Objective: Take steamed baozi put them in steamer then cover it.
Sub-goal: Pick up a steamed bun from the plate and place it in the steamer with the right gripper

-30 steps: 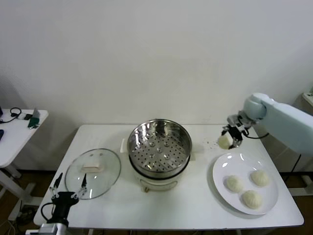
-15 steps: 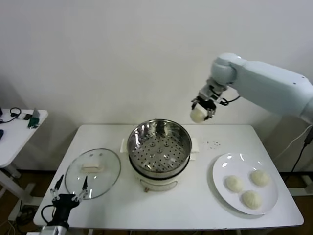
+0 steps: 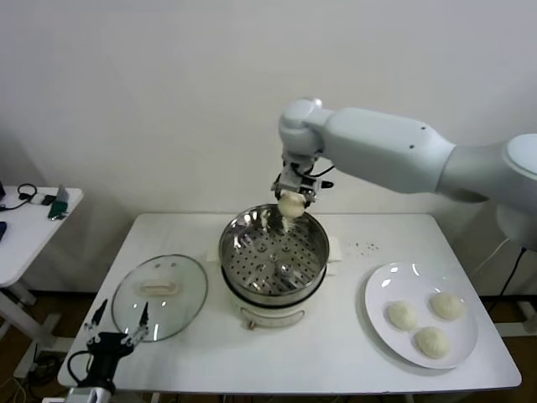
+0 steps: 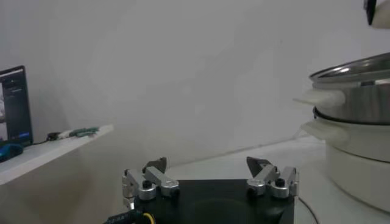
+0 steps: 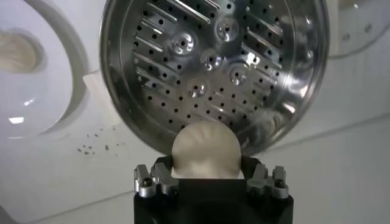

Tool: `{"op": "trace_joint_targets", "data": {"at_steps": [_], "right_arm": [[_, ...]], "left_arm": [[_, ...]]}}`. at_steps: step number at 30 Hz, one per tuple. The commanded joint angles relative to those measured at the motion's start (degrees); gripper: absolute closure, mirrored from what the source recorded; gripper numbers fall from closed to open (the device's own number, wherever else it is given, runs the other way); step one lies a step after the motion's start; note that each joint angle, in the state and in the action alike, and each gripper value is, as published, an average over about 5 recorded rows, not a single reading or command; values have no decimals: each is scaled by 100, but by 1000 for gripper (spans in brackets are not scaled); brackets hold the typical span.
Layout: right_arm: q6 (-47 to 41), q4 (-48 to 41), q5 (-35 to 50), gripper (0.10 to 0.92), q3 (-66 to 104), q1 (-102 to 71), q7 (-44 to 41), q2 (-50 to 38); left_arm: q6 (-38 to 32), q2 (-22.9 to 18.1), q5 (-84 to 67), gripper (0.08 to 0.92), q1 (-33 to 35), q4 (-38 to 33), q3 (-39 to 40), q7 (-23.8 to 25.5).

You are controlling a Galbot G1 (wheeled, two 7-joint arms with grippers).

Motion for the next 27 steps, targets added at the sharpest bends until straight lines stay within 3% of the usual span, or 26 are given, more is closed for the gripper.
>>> {"op": "trace_joint_targets", "data": {"at_steps": [1,11,18,27], "right_arm": [[336,-48,-894,313,97,-724,-17,540],[646,-501,-1832,313,465,-1411,110,719],[688,-765,-1976,309,550,-1536,170,780],[676,-702,-1961,205,700,-1443,213,696]], "left_arm": [[-3,9,-28,177,31,11,-5,-14],[46,-35,-54,177,135,-58,-4,-54],[58,-51,-54,177,144,-40,1,-60],[53,-72,-47,177,144,-26,8,-66]]}}
